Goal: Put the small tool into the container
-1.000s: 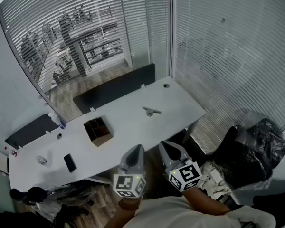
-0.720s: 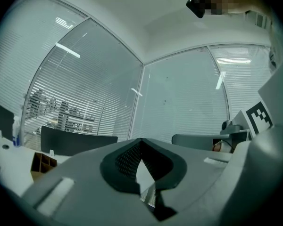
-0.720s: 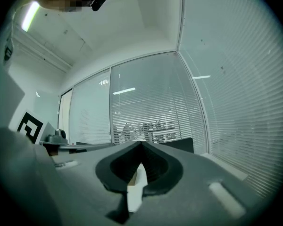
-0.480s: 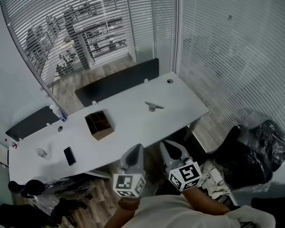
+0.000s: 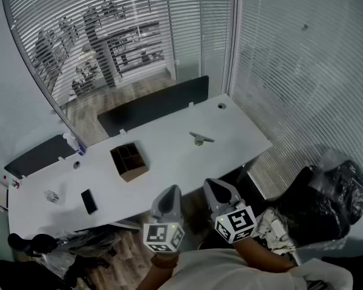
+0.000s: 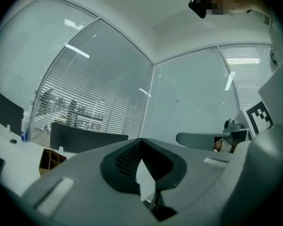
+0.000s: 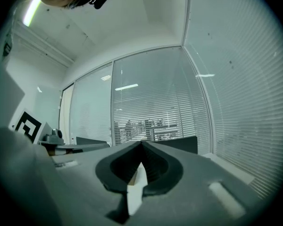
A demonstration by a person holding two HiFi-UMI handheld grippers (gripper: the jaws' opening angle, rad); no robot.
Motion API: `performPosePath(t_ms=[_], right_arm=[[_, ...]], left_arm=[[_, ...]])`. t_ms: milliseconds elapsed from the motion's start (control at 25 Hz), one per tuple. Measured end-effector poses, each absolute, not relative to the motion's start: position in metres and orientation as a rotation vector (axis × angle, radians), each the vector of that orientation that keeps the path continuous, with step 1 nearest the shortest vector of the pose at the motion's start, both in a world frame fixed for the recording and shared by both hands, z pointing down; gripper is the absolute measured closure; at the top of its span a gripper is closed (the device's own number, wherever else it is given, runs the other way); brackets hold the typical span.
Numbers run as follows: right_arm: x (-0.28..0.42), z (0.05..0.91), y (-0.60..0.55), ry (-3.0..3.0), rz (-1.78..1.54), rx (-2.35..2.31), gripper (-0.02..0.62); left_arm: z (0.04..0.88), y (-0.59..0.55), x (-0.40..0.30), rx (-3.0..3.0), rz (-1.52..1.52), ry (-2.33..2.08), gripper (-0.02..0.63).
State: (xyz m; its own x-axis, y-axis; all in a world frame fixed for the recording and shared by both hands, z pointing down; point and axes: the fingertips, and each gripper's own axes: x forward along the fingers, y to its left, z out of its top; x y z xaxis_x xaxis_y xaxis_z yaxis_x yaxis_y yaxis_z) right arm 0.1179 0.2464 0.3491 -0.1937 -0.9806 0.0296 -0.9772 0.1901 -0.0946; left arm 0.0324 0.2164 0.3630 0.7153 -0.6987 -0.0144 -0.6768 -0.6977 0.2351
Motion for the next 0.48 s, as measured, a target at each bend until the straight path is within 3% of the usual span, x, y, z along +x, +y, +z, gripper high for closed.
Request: performPosePath(t_ms=[480], right_arm=[[0.12,0.371,0.173,2.389,-0.219,-1.988,0.594]], left_arm=[[0.381,0.137,0.028,2.676,-0.097,-1.109,0.603]])
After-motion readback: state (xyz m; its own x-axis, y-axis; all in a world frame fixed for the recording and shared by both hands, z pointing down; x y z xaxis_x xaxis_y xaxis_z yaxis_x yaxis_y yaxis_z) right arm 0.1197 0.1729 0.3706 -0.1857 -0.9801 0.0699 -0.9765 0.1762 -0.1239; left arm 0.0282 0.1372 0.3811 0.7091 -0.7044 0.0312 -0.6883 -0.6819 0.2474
